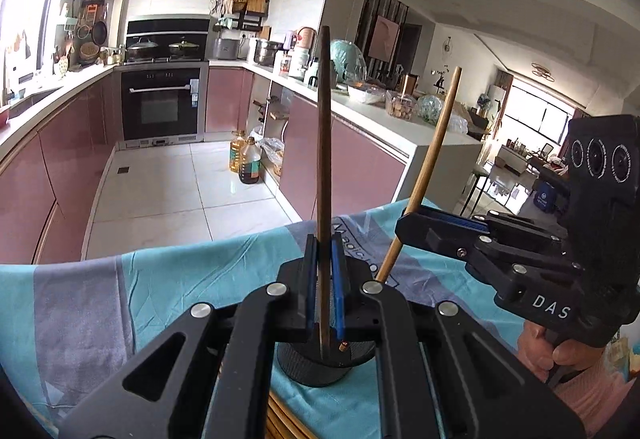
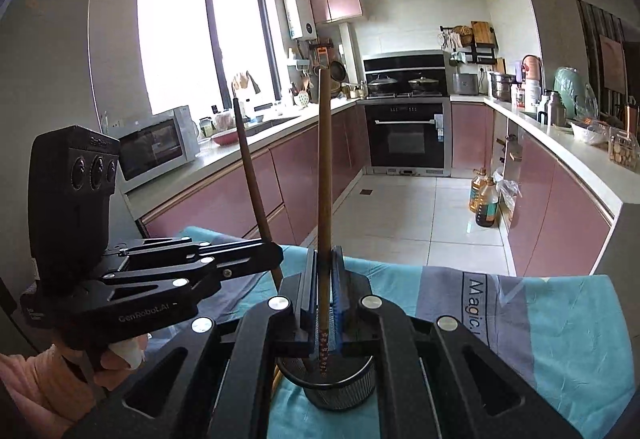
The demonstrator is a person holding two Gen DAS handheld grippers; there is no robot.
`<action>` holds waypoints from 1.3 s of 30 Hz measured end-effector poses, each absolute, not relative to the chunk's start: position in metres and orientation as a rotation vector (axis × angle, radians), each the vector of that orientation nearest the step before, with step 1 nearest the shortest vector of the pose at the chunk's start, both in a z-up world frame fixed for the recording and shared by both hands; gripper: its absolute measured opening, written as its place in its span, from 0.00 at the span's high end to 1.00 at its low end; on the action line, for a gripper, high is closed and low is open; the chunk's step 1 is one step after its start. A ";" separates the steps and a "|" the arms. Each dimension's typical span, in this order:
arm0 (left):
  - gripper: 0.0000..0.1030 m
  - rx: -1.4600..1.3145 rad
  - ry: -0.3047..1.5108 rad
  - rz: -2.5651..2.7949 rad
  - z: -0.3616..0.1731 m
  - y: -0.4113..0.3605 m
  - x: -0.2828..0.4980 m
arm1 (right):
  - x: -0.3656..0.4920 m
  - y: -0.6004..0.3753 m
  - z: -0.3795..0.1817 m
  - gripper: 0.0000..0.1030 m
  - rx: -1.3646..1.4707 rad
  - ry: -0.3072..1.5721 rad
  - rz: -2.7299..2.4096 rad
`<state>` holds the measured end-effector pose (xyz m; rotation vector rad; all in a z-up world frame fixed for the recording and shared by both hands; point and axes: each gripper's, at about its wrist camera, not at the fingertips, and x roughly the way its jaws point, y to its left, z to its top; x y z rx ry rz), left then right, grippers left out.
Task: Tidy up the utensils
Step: 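Lower the chopstick into the mesh cup and open the right tool while the left tool releases its chopstick there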
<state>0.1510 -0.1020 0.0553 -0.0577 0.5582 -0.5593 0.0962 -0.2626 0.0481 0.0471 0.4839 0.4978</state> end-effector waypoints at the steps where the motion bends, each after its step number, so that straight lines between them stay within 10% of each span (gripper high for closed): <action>1: 0.93 -0.058 0.573 -0.560 0.049 -0.104 0.154 | 0.098 -0.262 0.044 0.94 0.045 0.499 0.497; 19: 0.92 -0.001 0.675 -0.536 0.005 -0.115 0.188 | 0.129 -0.242 0.005 0.94 0.052 0.696 0.464; 23: 0.73 0.005 0.661 -0.509 0.005 -0.113 0.188 | 0.130 -0.240 0.005 0.86 0.066 0.691 0.462; 39: 0.53 0.029 0.572 -0.432 0.003 -0.049 0.136 | 0.048 -0.237 0.029 0.66 -0.003 0.546 0.582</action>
